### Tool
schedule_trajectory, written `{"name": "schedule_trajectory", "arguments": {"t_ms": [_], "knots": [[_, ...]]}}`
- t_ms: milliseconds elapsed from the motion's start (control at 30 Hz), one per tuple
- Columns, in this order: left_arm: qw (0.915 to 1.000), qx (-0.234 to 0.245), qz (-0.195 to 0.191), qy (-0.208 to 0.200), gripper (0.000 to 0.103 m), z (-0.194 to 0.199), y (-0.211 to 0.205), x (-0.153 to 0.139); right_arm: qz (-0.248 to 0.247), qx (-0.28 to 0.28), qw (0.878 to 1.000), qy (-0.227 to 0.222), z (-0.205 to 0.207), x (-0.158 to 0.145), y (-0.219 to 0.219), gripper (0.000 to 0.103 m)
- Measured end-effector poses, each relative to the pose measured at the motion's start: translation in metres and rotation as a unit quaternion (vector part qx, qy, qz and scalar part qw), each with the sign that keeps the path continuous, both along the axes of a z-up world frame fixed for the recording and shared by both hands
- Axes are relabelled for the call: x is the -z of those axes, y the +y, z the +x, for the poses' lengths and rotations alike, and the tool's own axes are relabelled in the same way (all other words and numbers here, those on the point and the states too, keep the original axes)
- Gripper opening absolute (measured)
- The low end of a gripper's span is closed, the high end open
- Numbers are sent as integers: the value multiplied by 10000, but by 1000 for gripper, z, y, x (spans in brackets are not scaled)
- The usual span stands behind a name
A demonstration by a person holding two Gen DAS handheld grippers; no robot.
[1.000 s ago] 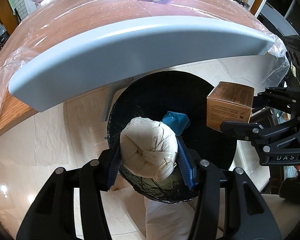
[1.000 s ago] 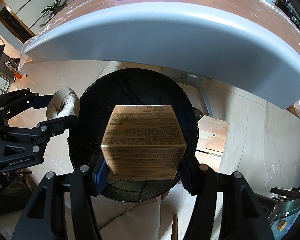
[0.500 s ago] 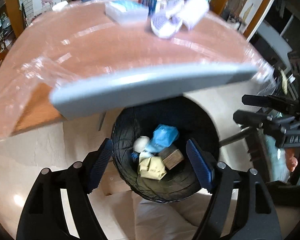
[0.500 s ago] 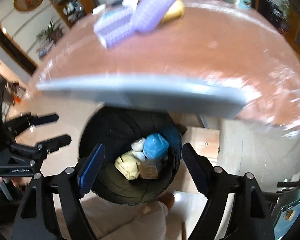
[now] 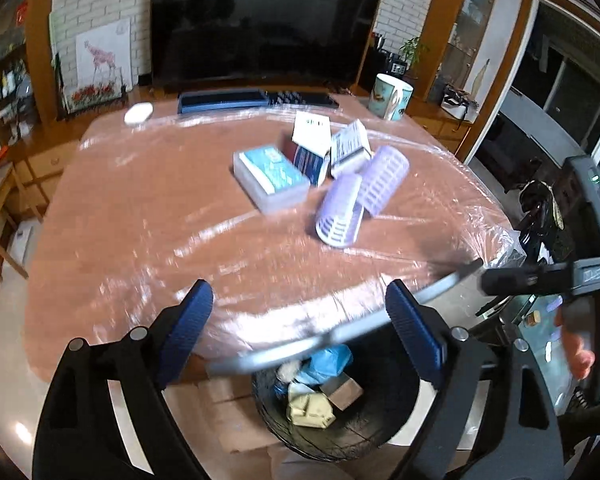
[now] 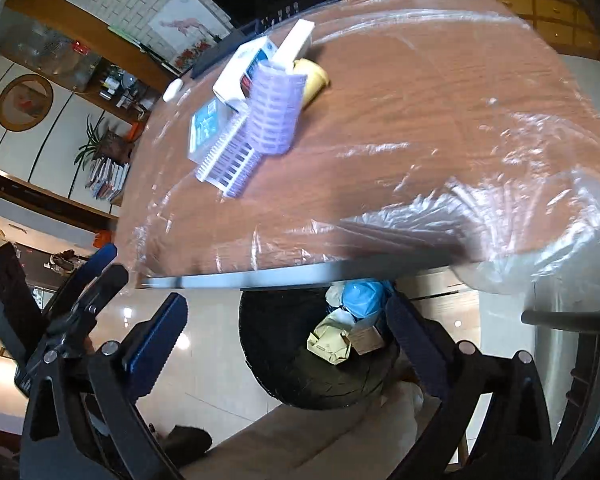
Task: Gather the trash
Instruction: 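Grasp the dental floss case with the left tool while the right tool grasps a purple hair roller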
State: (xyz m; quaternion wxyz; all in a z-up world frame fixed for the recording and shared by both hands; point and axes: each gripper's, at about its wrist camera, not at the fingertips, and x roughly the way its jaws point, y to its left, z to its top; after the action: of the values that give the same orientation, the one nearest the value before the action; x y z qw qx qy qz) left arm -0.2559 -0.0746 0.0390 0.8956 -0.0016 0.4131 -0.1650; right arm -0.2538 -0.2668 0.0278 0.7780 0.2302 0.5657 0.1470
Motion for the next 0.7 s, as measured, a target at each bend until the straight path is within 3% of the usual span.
{"name": "schedule_trajectory", "arguments": {"t_ms": [100, 167, 233, 367, 467, 700], "knots": [[9999, -4, 21, -134, 89, 9, 4, -9, -374, 78, 9954, -882, -1, -34, 2, 99], [9996, -92, 85, -240, 89, 18, 6, -12, -997, 195, 9815, -1622, 1, -50, 10, 99], [9990, -214, 168, -351, 89, 28, 7, -11, -1305, 279, 9713, -1968, 13, -53, 15, 99], [9985, -366, 323, -256, 89, 58, 5, -6, -663, 666, 9881, -1219, 54, -24, 7, 99], [9983, -446, 360, -130, 89, 79, 3, 1, -360, 1009, 9922, -645, 78, 4, -2, 93], [9983, -407, 394, 116, 89, 123, -7, 22, -329, 1118, 9917, -548, 106, 22, 17, 82]]}}
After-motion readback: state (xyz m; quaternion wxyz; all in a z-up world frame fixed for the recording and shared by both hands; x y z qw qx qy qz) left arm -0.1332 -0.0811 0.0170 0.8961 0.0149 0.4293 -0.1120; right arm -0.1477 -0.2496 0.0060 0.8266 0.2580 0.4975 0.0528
